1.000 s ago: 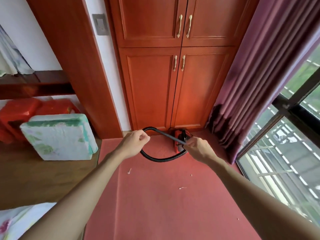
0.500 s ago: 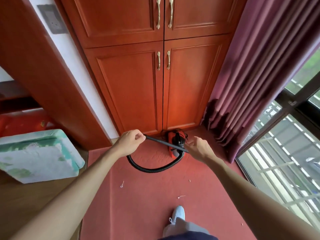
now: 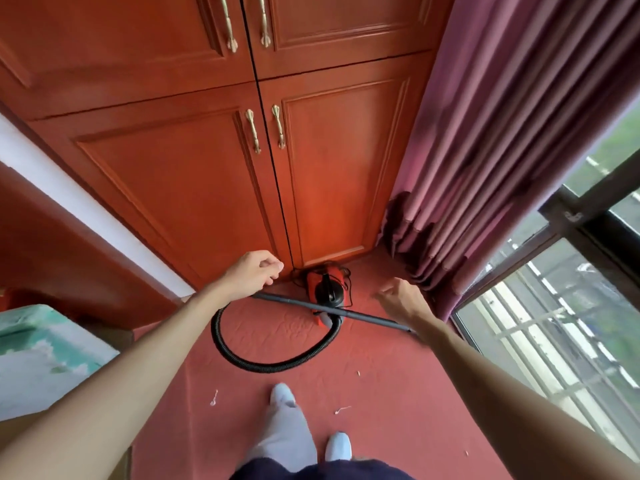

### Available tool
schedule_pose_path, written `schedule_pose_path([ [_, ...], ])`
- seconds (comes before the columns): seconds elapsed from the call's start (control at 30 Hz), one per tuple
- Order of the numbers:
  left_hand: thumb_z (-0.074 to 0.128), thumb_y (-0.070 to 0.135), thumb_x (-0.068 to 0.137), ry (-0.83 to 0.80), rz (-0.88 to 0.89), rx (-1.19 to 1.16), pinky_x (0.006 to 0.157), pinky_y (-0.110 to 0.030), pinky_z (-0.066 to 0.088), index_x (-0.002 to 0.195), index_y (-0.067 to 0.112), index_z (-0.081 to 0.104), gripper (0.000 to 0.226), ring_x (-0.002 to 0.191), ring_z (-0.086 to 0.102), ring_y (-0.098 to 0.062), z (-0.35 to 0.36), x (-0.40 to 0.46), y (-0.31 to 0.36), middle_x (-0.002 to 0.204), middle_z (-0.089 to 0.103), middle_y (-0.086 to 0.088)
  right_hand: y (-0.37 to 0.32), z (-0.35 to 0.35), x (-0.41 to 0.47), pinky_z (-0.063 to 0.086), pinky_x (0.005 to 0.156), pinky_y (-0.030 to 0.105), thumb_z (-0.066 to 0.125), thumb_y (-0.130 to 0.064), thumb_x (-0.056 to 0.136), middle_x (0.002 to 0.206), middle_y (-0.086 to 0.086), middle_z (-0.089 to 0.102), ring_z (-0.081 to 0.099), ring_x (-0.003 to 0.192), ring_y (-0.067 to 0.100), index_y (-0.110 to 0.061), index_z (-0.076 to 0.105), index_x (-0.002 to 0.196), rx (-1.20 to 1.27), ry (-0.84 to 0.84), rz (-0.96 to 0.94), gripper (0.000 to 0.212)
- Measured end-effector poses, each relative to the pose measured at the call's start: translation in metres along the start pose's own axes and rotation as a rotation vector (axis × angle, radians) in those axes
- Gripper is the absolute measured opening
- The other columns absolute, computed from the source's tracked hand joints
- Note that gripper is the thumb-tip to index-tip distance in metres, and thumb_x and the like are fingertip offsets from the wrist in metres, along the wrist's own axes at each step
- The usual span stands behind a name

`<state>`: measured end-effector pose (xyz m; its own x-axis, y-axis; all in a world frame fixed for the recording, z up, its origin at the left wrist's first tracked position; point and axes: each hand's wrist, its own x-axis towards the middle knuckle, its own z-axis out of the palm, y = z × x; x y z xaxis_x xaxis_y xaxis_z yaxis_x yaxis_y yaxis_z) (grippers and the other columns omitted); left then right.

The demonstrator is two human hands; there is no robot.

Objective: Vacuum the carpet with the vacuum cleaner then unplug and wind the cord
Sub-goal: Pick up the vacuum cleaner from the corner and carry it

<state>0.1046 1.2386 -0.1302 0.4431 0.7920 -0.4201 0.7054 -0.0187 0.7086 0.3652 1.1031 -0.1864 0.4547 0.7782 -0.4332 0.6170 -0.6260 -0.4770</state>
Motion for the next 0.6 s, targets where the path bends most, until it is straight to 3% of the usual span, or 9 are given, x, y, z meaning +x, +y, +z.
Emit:
schedule_pose_path([
  [0.1,0.052,0.024,0.096,-0.045,0.009,0.002,0.079,-0.038,0.053,0.102,0.009,0.065,0.021,0.086,0.063,-0.018,-0.001,0.050,0.010,0.095,0.067,-0.005,-0.006,-0.005,0.031,0.052,0.064,0.036,0.052,-0.036,0.078,0.062,0.005,0.058,0.059,0.068,0.031,-0.012,0.072,0.089,0.000,-0.007,0.029,0.033],
  [0.23,0.053,0.022,0.096,-0.088,-0.002,0.008,0.074,-0.034,0.052,0.100,0.008,0.066,0.019,0.081,0.063,-0.019,-0.001,0.119,0.016,0.088,0.066,-0.003,-0.012,-0.014,0.071,0.054,0.069,0.037,0.052,-0.032,0.079,0.075,0.011,0.068,0.065,0.077,0.032,-0.007,0.069,0.082,0.024,0.006,0.083,0.030],
  [0.37,0.054,0.022,0.094,-0.187,-0.026,0.009,0.072,-0.032,0.051,0.093,0.012,0.065,0.015,0.077,0.062,-0.017,0.009,0.179,0.019,0.084,0.066,-0.001,-0.018,-0.020,0.114,0.045,0.063,0.034,0.053,-0.028,0.080,0.067,0.008,0.055,0.058,0.071,0.029,-0.010,0.048,0.061,-0.005,0.000,0.136,0.027],
  [0.5,0.055,0.020,0.093,-0.240,-0.076,0.044,0.070,-0.030,0.050,0.094,0.007,0.066,0.017,0.074,0.062,-0.017,0.026,0.227,0.008,0.083,0.066,-0.002,-0.008,-0.017,0.159,0.049,0.068,0.036,0.053,-0.026,0.083,0.082,0.012,0.067,0.063,0.081,0.034,-0.017,0.056,0.075,-0.026,-0.026,0.141,0.012],
  [0.6,0.054,0.015,0.094,-0.255,-0.179,0.002,0.059,-0.026,0.046,0.093,0.004,0.064,0.015,0.067,0.058,-0.015,0.049,0.250,-0.010,0.081,0.065,-0.007,0.010,-0.003,0.192,0.045,0.065,0.034,0.049,-0.031,0.077,0.076,0.013,0.063,0.062,0.080,0.039,-0.016,0.048,0.069,-0.046,-0.072,0.164,0.018],
])
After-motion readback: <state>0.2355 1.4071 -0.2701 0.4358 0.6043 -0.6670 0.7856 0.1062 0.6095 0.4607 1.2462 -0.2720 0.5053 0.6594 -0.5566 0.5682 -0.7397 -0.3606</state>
